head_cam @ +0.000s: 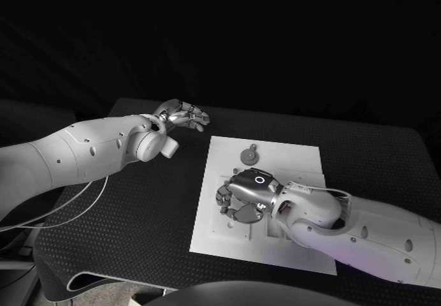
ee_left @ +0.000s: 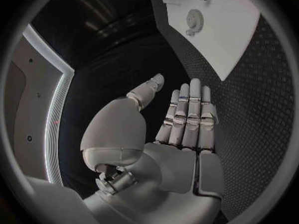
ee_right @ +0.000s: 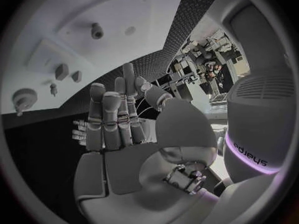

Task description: Assemble the parts on the task board

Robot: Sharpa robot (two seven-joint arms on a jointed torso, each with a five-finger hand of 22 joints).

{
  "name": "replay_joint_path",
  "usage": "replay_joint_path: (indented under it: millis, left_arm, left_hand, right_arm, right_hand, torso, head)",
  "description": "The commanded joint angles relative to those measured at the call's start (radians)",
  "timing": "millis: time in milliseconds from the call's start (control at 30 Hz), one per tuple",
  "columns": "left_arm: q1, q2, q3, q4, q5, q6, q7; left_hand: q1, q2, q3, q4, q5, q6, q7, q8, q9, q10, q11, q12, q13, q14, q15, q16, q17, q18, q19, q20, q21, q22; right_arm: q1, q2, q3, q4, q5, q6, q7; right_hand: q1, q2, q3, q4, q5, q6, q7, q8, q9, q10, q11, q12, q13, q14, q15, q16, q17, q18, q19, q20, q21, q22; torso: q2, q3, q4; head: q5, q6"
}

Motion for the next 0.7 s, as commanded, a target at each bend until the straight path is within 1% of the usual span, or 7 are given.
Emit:
replay_joint_path:
  millis: [33,100,233,367,567,633,700]
  left_arm:
    - [0.001,0.005,0.001,0.002,0.005,0.012,0.013]
    - [0.001,0.006,0.001,0.002,0.005,0.014,0.013]
    - [0.001,0.005,0.001,0.003,0.005,0.014,0.012]
    - [0.001,0.006,0.001,0.004,0.005,0.015,0.012]
    - [0.001,0.005,0.001,0.003,0.005,0.017,0.010]
    - [0.001,0.004,0.001,0.003,0.005,0.017,0.010]
    - [0.001,0.004,0.001,0.004,0.005,0.017,0.010]
  left_hand:
    - [0.001,0.003,-0.005,0.000,-0.005,-0.007,0.002,0.003,-0.001,-0.005,0.000,0.004,-0.001,0.006,0.002,-0.006,0.002,-0.015,0.009,0.001,0.002,-0.002]
    - [0.001,0.003,-0.005,0.000,-0.005,-0.007,0.002,0.003,-0.001,-0.005,0.000,0.004,-0.001,0.006,0.002,-0.006,0.002,-0.015,0.009,0.001,0.002,-0.002]
    - [0.001,0.004,-0.005,0.000,-0.005,-0.007,0.002,0.003,-0.002,-0.005,0.000,0.004,-0.001,0.006,0.002,-0.007,0.002,-0.015,0.009,0.001,0.002,-0.002]
    - [0.001,0.004,-0.005,0.000,-0.005,-0.006,0.002,0.003,-0.002,-0.005,0.000,0.004,-0.001,0.006,0.002,-0.007,0.003,-0.015,0.009,0.001,0.002,-0.002]
    - [0.001,0.004,-0.006,0.000,-0.005,-0.007,0.002,0.003,-0.002,-0.005,0.000,0.004,-0.001,0.006,0.002,-0.008,0.004,-0.015,0.009,0.001,0.002,-0.003]
    - [0.001,0.004,-0.006,0.000,-0.005,-0.007,0.002,0.003,-0.002,-0.005,0.000,0.004,-0.001,0.006,0.002,-0.008,0.004,-0.015,0.009,0.001,0.002,-0.003]
    - [0.001,0.004,-0.006,0.000,-0.005,-0.007,0.002,0.003,-0.002,-0.005,0.000,0.004,-0.001,0.006,0.002,-0.008,0.004,-0.015,0.009,0.001,0.002,-0.003]
  right_arm:
    - [-0.010,0.007,-0.009,-0.015,-0.036,0.030,0.022]
    - [-0.010,0.007,-0.019,-0.018,-0.037,0.039,0.020]
    - [-0.013,0.006,-0.028,-0.029,-0.048,0.052,0.017]
    - [-0.017,0.010,-0.029,-0.031,-0.040,0.058,0.017]
    - [-0.021,0.014,-0.035,-0.037,-0.037,0.075,0.017]
    - [-0.023,0.012,-0.037,-0.039,-0.036,0.079,0.017]
    - [-0.024,0.010,-0.039,-0.042,-0.036,0.084,0.017]
  right_hand:
    - [0.034,0.024,0.006,-0.001,0.004,0.001,0.002,0.005,0.001,0.003,-0.001,0.003,0.001,-0.002,-0.008,0.004,0.001,0.020,0.005,0.000,0.004,0.019]
    - [0.035,0.024,0.006,-0.001,0.004,0.001,0.002,0.005,0.001,0.002,-0.001,0.002,0.002,-0.002,-0.008,0.003,0.001,0.020,0.005,0.000,0.004,0.019]
    - [0.035,0.024,0.006,-0.001,0.004,0.001,0.003,0.005,0.002,0.002,-0.001,0.002,0.002,-0.002,-0.008,0.003,0.001,0.020,0.005,0.000,0.004,0.019]
    - [0.035,0.024,0.006,-0.001,0.004,0.000,0.003,0.004,0.002,0.002,-0.001,0.002,0.003,-0.002,-0.008,0.003,0.001,0.020,0.005,-0.001,0.004,0.019]
    - [0.035,0.025,0.006,-0.001,0.004,0.000,0.003,0.004,0.002,0.002,-0.001,0.002,0.003,-0.003,-0.008,0.003,0.001,0.020,0.005,0.000,0.004,0.019]
    - [0.035,0.025,0.006,-0.001,0.004,0.000,0.003,0.004,0.003,0.002,-0.001,0.002,0.004,-0.003,-0.008,0.003,0.001,0.020,0.005,0.000,0.004,0.019]
    - [0.035,0.025,0.005,-0.001,0.004,0.000,0.003,0.004,0.003,0.002,-0.001,0.002,0.004,-0.003,-0.008,0.003,0.002,0.020,0.005,0.000,0.004,0.019]
  torso:
    - [-0.001,-0.0007,0.0027]
    - [-0.001,-0.0013,0.0022]
    - [-0.001,-0.0014,0.0008]
    - [0.000,-0.0002,-0.0006]
    - [0.000,0.0022,0.0014]
    - [0.000,0.0007,0.0003]
    - [0.000,0.0004,0.0006]
  head:
    - [0.009,-0.004]
    - [0.011,-0.005]
    - [0.015,-0.009]
    - [0.020,-0.012]
    - [0.022,-0.018]
    - [0.023,-0.019]
    - [0.023,-0.019]
